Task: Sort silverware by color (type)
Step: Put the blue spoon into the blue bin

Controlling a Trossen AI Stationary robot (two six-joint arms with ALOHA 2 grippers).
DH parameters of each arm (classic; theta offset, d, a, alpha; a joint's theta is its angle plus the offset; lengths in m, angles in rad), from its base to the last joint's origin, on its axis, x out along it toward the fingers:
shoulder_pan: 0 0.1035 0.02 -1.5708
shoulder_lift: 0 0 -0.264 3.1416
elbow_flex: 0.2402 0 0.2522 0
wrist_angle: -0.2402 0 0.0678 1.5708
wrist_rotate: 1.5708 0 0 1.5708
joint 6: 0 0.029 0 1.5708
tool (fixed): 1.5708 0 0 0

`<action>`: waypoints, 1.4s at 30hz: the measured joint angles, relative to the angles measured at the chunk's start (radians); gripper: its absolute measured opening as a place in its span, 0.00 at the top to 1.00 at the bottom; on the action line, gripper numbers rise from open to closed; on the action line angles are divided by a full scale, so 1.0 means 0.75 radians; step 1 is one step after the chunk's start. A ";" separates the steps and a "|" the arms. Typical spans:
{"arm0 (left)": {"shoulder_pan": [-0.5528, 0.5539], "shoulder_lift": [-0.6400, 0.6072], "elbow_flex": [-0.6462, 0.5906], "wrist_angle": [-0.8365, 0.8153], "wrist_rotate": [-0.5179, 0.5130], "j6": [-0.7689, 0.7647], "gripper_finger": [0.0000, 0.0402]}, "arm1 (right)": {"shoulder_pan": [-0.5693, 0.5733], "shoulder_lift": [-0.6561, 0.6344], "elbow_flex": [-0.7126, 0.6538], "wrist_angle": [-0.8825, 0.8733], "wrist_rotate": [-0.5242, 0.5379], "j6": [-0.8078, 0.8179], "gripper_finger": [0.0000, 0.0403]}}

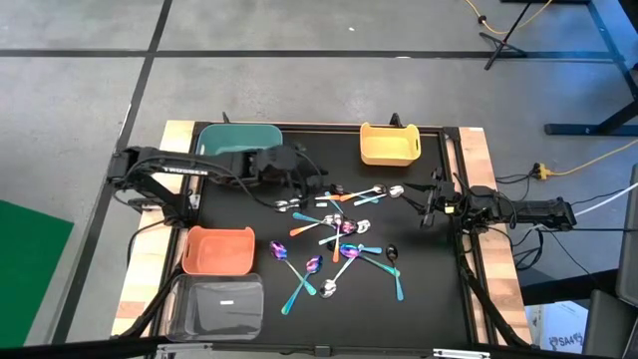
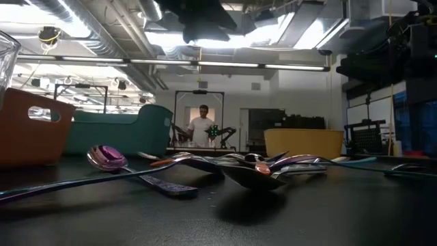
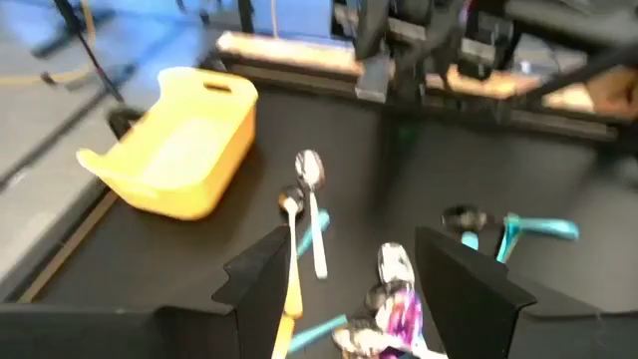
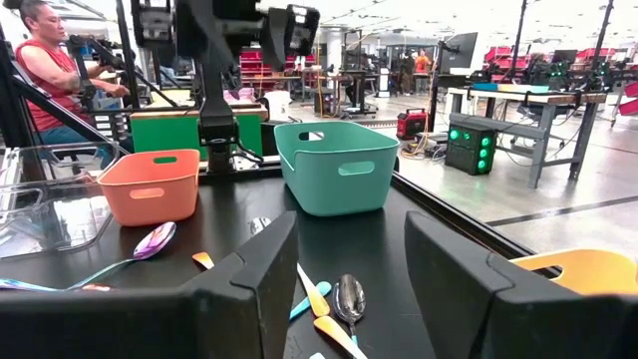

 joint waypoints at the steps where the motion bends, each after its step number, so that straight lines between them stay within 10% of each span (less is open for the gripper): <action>1: 0.000 0.023 0.004 -0.009 0.010 0.000 0.48 | 0.000 0.000 0.000 0.000 0.001 0.000 0.57; 42: 0.011 0.504 0.011 -0.353 -0.026 0.137 0.48 | 0.000 0.000 0.000 0.000 -0.001 0.000 0.57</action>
